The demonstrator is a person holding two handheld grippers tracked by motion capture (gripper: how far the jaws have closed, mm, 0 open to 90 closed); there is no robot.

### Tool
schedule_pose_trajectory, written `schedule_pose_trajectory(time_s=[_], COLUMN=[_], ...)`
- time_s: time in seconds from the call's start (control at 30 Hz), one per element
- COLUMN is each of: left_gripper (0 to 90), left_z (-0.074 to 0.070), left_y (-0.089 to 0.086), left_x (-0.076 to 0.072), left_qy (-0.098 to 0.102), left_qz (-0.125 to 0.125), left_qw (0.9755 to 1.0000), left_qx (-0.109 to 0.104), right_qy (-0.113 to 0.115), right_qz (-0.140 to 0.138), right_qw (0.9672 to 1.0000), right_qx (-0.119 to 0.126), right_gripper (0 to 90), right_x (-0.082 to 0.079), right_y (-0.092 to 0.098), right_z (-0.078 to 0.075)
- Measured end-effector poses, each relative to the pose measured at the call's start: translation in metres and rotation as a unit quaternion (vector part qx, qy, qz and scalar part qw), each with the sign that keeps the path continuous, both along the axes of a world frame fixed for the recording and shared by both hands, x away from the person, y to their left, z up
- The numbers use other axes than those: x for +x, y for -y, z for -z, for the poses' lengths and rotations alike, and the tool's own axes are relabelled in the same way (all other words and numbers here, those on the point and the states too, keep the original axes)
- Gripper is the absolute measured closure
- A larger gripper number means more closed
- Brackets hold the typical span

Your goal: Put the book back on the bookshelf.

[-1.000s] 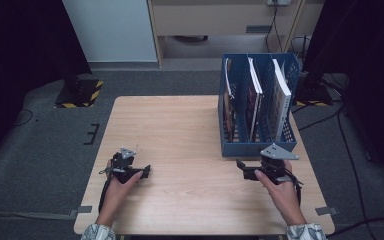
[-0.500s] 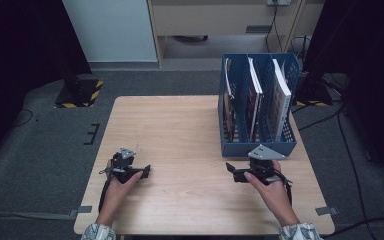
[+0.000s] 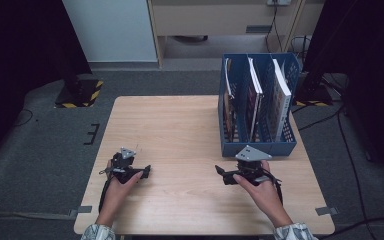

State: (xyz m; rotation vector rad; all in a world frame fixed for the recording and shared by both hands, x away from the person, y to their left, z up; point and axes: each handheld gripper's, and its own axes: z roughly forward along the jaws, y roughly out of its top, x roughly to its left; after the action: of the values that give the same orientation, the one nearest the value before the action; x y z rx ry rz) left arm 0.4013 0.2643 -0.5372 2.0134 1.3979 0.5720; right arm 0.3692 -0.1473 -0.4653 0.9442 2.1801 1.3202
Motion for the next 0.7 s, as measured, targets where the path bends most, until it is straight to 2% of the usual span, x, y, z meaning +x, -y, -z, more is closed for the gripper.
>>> schedule_pose_trajectory(time_s=[0.37, 0.7], left_gripper=[0.0, 0.0], left_z=[0.0, 0.0], left_y=[0.0, 0.0], left_x=[0.0, 0.0], left_qy=[0.0, 0.0], left_qz=[0.001, 0.0], left_qw=[1.0, 1.0], left_qx=[0.0, 0.0], right_qy=[-0.018, -0.052], right_qz=[-0.033, -0.057], right_qw=[0.9992, 0.9962], right_qx=[-0.012, -0.041], right_gripper=[5.2, 5.9], right_x=[0.005, 0.009], right_y=[-0.032, -0.055], right_z=[0.01, 0.029])
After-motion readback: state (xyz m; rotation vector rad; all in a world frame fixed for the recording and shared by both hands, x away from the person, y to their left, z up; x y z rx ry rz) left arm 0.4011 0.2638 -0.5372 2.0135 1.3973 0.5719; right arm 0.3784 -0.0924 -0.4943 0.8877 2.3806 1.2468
